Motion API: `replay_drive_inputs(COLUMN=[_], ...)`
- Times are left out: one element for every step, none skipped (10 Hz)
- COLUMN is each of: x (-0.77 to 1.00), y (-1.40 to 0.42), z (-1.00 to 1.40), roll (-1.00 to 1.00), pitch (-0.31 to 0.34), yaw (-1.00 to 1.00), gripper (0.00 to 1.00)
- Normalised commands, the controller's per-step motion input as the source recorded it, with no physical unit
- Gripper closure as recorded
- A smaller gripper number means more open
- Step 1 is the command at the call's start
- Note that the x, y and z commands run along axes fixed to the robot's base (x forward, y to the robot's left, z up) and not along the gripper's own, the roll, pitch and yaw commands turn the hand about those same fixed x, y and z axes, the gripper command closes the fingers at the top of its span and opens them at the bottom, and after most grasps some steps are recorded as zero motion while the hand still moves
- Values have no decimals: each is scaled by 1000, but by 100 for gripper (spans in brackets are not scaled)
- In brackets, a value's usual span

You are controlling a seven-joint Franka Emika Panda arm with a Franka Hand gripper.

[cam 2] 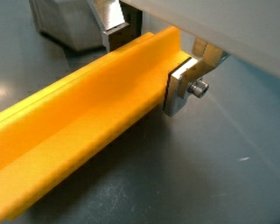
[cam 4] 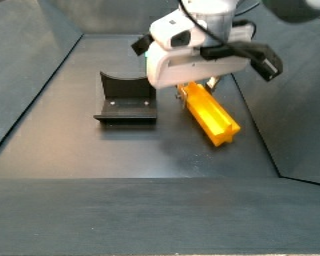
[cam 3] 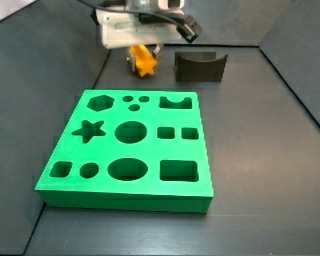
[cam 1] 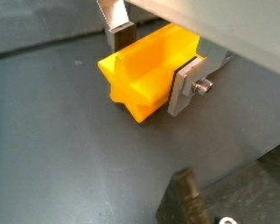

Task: Pick up the star object. Move up. Place the star object on the fixture. Regrasp the star object. Move to above the board. Insert the star object.
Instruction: Move up, then place the star object on the fixture.

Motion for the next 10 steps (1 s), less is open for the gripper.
replay_drive_inputs(x=[-16,-16,-18,0,2,-10,-11,-11,-15,-17], y=[-22,-16,-15,0,3,1,0,-1,-4,-7], z=[596,406,302,1000,1000,1000,1000,1000,1000,1000], roll=[-5,-8,-10,0,-1,-5,-8,-9,-14,-18], pitch=[17,22,24,0,4,22,23,22,26,30], yaw=[3,8,10,0,2,3,4,4,6,6], gripper=[100,100,100,100,100,100,100,100,100,100])
